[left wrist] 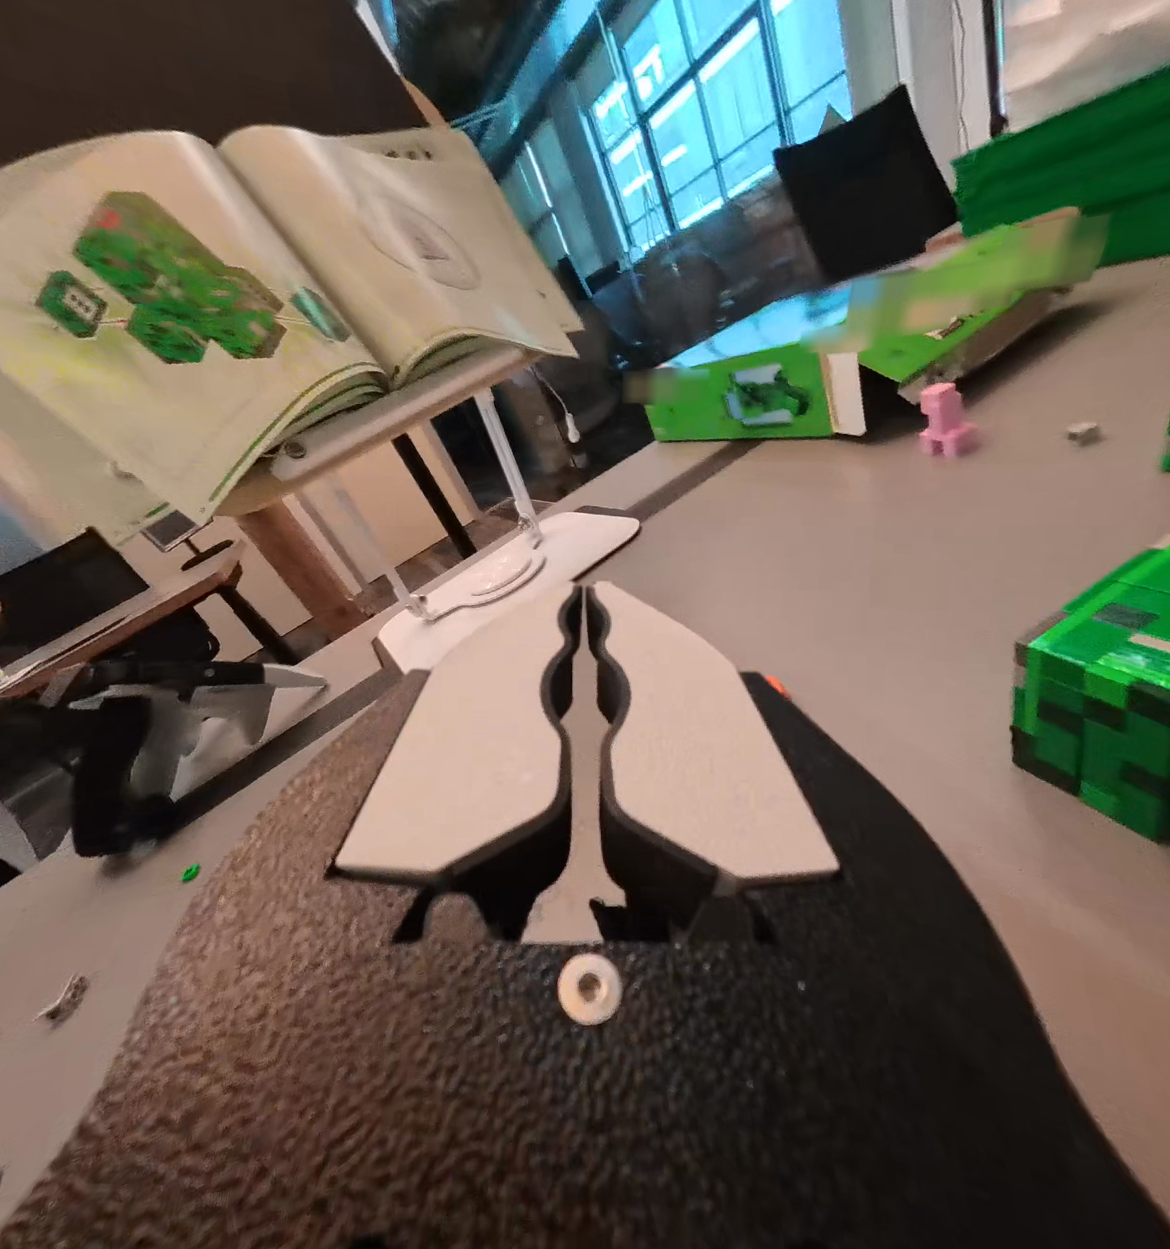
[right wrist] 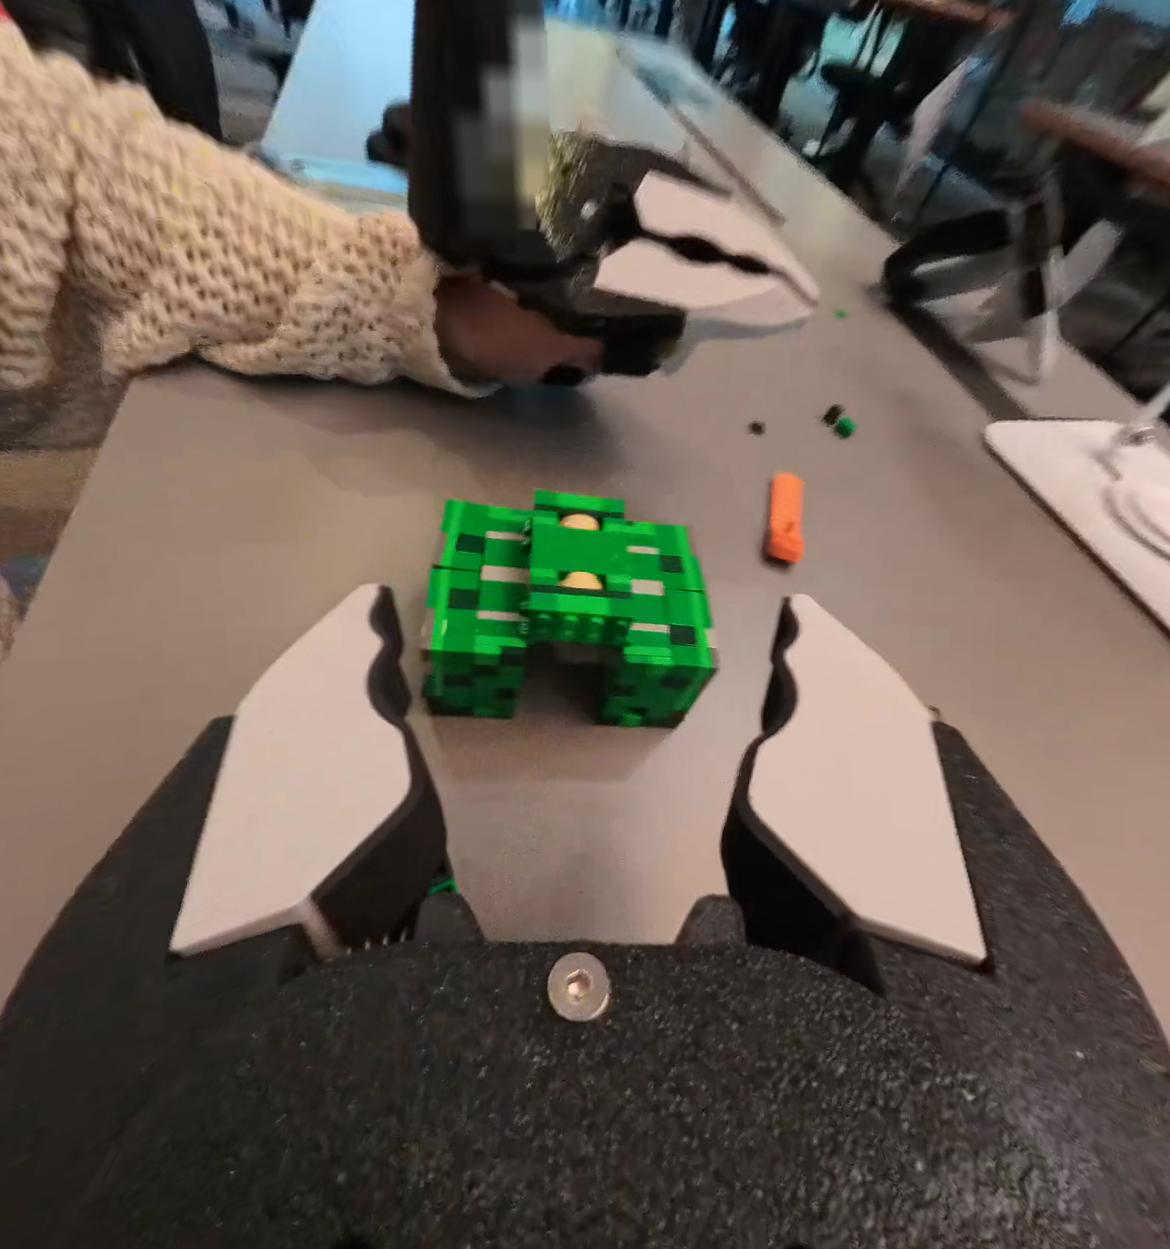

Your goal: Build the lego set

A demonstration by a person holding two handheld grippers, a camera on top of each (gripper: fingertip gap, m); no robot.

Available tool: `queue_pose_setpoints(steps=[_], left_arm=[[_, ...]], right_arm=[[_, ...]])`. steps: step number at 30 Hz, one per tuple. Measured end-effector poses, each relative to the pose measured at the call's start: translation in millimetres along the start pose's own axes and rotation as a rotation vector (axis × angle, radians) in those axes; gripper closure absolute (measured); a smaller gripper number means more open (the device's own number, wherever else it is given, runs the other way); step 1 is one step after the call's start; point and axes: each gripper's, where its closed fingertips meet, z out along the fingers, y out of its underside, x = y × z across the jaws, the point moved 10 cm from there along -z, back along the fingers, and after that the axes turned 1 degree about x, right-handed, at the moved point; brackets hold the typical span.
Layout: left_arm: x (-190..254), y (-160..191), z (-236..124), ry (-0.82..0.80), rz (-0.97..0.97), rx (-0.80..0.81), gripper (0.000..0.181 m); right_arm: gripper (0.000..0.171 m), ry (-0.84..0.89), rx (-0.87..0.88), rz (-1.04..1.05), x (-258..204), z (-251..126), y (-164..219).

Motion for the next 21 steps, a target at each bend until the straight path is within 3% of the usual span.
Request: queue_pose_setpoints(steps=[5,7,11,18,21], left_arm=[[15,-6,-10,0.011,0.032,0.017,0.181],[23,-8,-14,0.008,0.110,0.019,0.181],[36,-13,-23,0.020,0.211,0.021,0.181],[40,-17,-28,0.022,0.175,0.033,0.181],[36,-18,-29,0.031,0.120,0.046,0.181]], right_arm=[[0.039,-0.030,-0.241,-0.042,-12,29,10],[0.035,-0.029,-0.299,-0.035,-13,35,14],[0.044,0.038,-0.294,-0.051,-6,39,11],[0.044,0.294,-0.327,-0.080,24,34,11],[0.049,0.399,-0.252,-0.078,33,15,8]])
